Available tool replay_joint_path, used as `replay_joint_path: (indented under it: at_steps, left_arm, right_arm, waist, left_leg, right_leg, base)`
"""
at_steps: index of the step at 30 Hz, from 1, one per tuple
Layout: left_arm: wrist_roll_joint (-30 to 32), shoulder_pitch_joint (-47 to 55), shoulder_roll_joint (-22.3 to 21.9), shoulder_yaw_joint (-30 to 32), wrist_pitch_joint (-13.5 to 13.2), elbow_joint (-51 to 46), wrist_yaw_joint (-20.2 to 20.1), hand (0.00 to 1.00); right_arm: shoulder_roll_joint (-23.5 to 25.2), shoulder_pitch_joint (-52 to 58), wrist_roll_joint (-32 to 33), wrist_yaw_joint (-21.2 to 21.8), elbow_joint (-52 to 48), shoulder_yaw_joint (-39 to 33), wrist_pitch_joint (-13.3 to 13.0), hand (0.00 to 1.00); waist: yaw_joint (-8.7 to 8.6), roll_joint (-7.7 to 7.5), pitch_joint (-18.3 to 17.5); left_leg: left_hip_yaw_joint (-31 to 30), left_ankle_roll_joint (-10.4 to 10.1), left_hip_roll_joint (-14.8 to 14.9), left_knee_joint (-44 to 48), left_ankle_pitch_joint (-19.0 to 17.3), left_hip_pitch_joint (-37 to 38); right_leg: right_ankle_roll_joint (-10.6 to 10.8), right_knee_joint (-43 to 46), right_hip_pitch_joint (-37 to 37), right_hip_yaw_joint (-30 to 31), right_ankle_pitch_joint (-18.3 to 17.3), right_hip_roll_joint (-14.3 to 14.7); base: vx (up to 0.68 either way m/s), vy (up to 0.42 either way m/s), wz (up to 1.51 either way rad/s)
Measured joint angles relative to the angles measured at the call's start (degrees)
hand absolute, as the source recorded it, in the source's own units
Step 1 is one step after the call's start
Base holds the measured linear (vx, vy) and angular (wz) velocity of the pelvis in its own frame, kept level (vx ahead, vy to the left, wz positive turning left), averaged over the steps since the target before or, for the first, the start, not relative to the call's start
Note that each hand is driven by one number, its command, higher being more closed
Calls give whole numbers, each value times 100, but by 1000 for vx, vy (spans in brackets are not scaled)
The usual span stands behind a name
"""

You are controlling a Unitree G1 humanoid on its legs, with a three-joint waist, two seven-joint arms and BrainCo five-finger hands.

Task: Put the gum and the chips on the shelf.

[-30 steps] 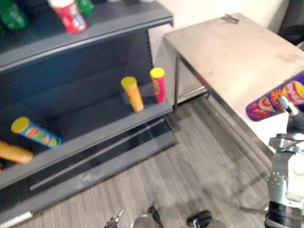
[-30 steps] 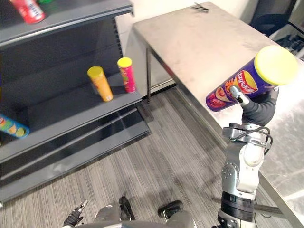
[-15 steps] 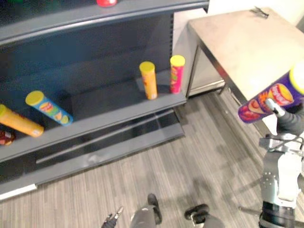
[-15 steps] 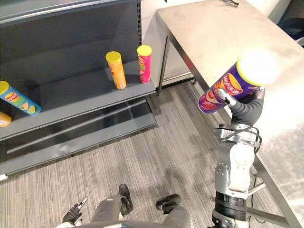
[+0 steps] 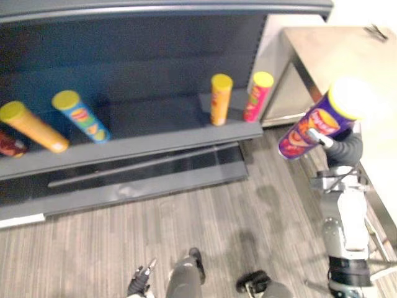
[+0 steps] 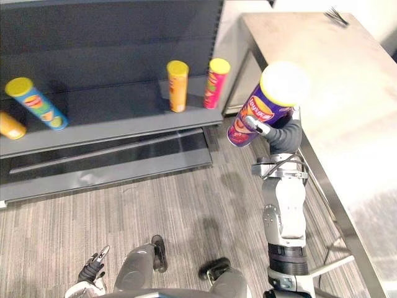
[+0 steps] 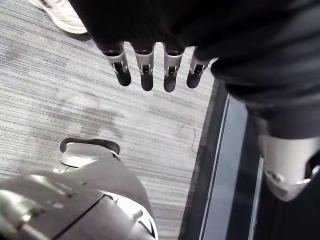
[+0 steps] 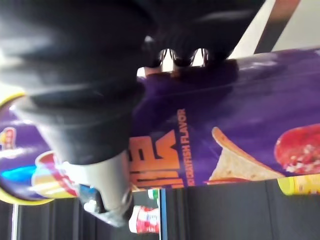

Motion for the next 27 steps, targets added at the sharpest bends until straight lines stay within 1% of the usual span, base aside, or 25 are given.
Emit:
replay_joint_path:
  at_steps: [1, 2, 3, 5, 7, 8, 9, 11, 13, 14, 15, 17, 22, 24, 25, 27]
  left_arm:
    - [1, -1, 63, -147, -17, -1, 7, 0]
    - [1, -5, 146, -174, -33, 4, 5, 0]
    - [-1, -9, 165, -178, -37, 14, 9, 0]
    - [-2, 2, 160, -254, -48, 49, 35, 0]
    - [-1, -1, 169, -369, -65, 78, 41, 0]
    - [-2, 1, 170, -371, -64, 121, 41, 0]
    - [-1, 23, 138, -369, -58, 135, 38, 0]
    - [-3, 34, 38, -365, -57, 137, 29, 0]
    - [7, 34, -62, -366, -56, 149, -6, 0]
    - [9, 34, -86, -367, -55, 178, -22, 0]
    - [10, 33, -85, -364, -55, 199, -25, 0]
    - [54, 32, -83, -343, -55, 219, -34, 0]
    - [116, 37, -89, -332, -43, 238, -59, 0]
    - [116, 36, -89, -334, -43, 234, -60, 0]
    - [116, 36, -89, -336, -42, 236, -57, 0]
    - [115, 35, -90, -342, -42, 233, -43, 0]
  right_arm:
    - [26, 94, 2, 20, -21, 17, 1, 100]
    - [37, 205, 5, 19, -54, 26, -1, 100]
    - [36, 264, 5, 16, -62, 23, -2, 100]
    - [37, 500, 7, 25, -79, 28, -1, 100]
    - [41, 607, 16, 46, -126, 27, -1, 100]
    - [53, 614, 23, 85, -159, 27, 2, 100]
    - [68, 590, 44, 112, -242, 27, 2, 100]
    - [132, 592, 61, 111, -431, -2, -5, 100]
    - [211, 604, 131, 112, -501, -37, -4, 100]
    - [251, 640, 236, 112, -504, -39, -4, 100]
    - [270, 721, 271, 118, -529, -39, -5, 100]
    - [268, 872, 275, 128, -542, -44, -4, 100]
    - [301, 1150, 273, 234, -542, -44, -1, 100]
    - [412, 1219, 273, 233, -541, -61, -1, 100]
    - [488, 1251, 273, 234, -541, -59, -1, 100]
    - [522, 1294, 272, 236, -537, -30, 1, 100]
  waist:
    - [-59, 39, 27]
    - [-113, -33, 7]
    - [-124, -36, 13]
    - [-139, -38, 24]
    - [-195, -39, 23]
    - [-193, -26, 24]
    - [-145, -28, 23]
    - [-116, -40, 16]
    - [-139, -43, 13]
    - [-181, -49, 9]
    - [-222, -49, 3]
    - [-249, -48, -14]
    - [-248, -48, -41]
    - [-287, -36, -49]
    - [-333, -36, -49]
    - [-358, -35, -49]
  left_leg:
    - [-239, 47, -107, -104, 45, 21]
    - [-420, 38, -297, -273, 170, 79]
    - [-499, 61, -378, -319, 204, 123]
    - [-742, 91, -629, -328, 239, 315]
    - [-795, 78, -682, -201, 232, 308]
    - [-822, 19, -645, -144, 204, 300]
    - [-816, -50, -557, -140, 176, 279]
    - [-797, -143, -467, -178, 155, 237]
    - [-810, -213, -408, -221, 168, 248]
    - [-823, -264, -389, -333, 197, 323]
    - [-874, -322, -383, -449, 234, 388]
    - [-939, -420, -378, -648, 308, 468]
    - [-1003, -513, -361, -1115, 583, 628]
    - [-1092, -539, -362, -1181, 652, 667]
    - [-1104, -543, -358, -1170, 662, 678]
    - [-1114, -553, -351, -973, 652, 661]
  right_leg:
    - [317, -56, -222, 1149, -355, 434]
    - [374, -154, -366, 1727, -554, 696]
    - [396, -241, -380, 1905, -604, 789]
    - [375, -619, -371, 2246, -643, 1140]
    - [401, -942, -328, 2264, -615, 1240]
    - [499, -1180, -196, 2341, -566, 1320]
    - [556, -1480, -44, 2350, -527, 1459]
    - [654, -1832, 52, 2339, -465, 1586]
    - [699, -2076, 169, 2301, -437, 1664]
    - [709, -2198, 268, 2258, -427, 1701]
    - [708, -2309, 360, 2199, -427, 1732]
    - [696, -2413, 430, 2140, -418, 1769]
    - [664, -2495, 464, 2051, -400, 1830]
    - [639, -2437, 481, 1985, -417, 1834]
    - [588, -2372, 490, 1931, -459, 1831]
    - [549, -2143, 491, 1884, -597, 1791]
  base:
    - [73, 79, 110]
    - [121, 50, 117]
    - [138, 19, 105]
    - [166, -14, 104]
    - [156, -34, 77]
    - [136, -49, 23]
    - [125, -56, 1]
    - [77, -88, -19]
    - [71, -121, -5]
    - [69, -121, 10]
    - [56, -98, 13]
    - [45, -92, 15]
    - [29, -76, 11]
    - [14, -58, 20]
    - [-9, -44, 19]
    - [-25, -34, 22]
